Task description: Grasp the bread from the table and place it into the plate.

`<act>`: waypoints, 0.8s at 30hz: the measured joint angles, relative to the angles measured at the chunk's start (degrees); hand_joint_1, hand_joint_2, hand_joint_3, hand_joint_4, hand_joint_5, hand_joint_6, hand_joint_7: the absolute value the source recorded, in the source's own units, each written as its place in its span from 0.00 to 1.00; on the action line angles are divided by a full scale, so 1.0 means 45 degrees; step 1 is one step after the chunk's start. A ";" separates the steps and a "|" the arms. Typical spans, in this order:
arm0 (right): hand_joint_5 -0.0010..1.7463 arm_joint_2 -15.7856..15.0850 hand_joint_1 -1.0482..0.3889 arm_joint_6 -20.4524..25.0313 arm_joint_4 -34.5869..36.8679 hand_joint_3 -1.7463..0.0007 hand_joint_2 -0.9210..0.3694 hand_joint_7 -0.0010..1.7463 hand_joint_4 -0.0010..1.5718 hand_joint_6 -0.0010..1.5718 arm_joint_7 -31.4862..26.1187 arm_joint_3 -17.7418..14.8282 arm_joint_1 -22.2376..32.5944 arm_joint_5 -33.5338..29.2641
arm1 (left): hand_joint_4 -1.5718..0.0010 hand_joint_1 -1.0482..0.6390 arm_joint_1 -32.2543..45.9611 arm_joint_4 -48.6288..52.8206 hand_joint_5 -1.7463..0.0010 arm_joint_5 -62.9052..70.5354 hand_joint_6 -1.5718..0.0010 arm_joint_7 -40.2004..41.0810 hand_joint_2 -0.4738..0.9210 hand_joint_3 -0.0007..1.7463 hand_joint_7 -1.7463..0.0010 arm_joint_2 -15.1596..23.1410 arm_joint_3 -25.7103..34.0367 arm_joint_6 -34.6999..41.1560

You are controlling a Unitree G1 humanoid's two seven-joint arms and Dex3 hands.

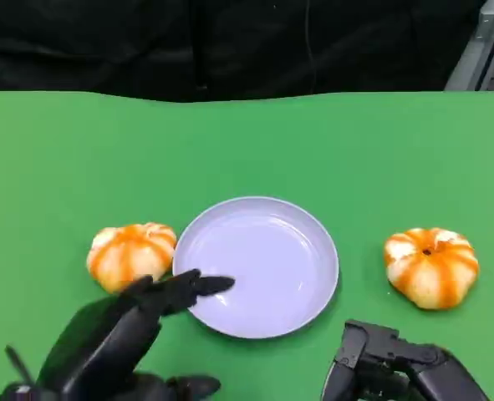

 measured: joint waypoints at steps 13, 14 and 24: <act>0.95 0.0036 0.68 -0.0010 -0.0129 0.22 0.46 0.84 0.47 0.45 -0.0313 0.0327 0.0174 -0.0409 | 1.00 0.25 -0.3116 0.2076 0.74 0.4414 0.87 0.0134 1.00 0.14 0.99 0.0448 -0.0906 0.1144; 0.95 0.0041 0.69 -0.0005 -0.0156 0.22 0.47 0.84 0.47 0.45 -0.0330 0.0359 0.0177 -0.0460 | 1.00 0.25 -0.3376 0.2344 0.75 0.4817 0.87 0.0059 1.00 0.13 0.99 0.0537 -0.0978 0.1289; 0.95 0.0093 0.69 0.0123 -0.0395 0.22 0.47 0.83 0.47 0.45 -0.0370 0.0498 0.0298 -0.0486 | 1.00 0.21 -0.5933 0.5976 0.74 0.6811 0.88 -0.0411 1.00 0.08 0.99 0.0887 -0.1933 0.2277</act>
